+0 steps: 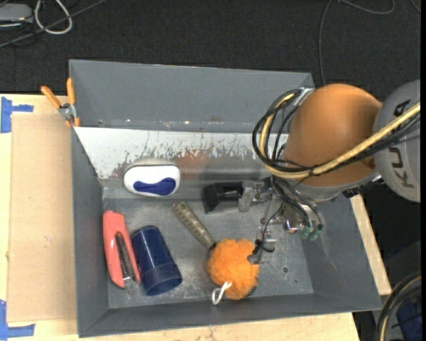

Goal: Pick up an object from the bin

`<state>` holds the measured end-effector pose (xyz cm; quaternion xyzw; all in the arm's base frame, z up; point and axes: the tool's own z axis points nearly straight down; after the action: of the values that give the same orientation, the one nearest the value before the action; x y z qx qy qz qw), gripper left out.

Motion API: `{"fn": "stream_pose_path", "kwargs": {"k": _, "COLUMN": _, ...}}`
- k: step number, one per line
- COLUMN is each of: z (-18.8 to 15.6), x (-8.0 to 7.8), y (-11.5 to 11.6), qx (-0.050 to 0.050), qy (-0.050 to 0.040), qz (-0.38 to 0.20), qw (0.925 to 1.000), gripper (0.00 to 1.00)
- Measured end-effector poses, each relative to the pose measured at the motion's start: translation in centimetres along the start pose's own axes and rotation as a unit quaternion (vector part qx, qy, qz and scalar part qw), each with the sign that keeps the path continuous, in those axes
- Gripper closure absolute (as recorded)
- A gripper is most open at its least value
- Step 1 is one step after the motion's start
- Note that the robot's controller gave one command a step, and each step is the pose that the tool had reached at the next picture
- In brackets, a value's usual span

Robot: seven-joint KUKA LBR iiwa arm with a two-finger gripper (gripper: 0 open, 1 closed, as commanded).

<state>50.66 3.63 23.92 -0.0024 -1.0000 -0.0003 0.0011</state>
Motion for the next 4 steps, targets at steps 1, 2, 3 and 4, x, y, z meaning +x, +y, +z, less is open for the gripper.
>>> {"fn": "stream_pose_path", "kwargs": {"k": 1, "z": 0.0, "x": 0.0, "y": 0.0, "qx": 0.0, "qy": 0.0, "qz": 0.0, "qw": 1.0, "gripper": 0.0}}
{"fn": "stream_pose_path", "kwargs": {"k": 2, "z": 5.5, "x": 2.3, "y": 1.2, "qx": 0.0, "qy": 0.0003, "qz": -0.03, "qw": 0.9995, "gripper": 0.0}}
{"fn": "stream_pose_path", "kwargs": {"k": 3, "z": 7.0, "x": 2.4, "y": 1.7, "qx": 0.0, "qy": 0.0021, "qz": -0.047, "qw": 0.9989, "gripper": 0.0}}
{"fn": "stream_pose_path", "kwargs": {"k": 4, "z": 6.5, "x": 1.5, "y": 2.0, "qx": 0.0, "qy": 0.0019, "qz": -0.076, "qw": 0.9971, "gripper": 0.0}}
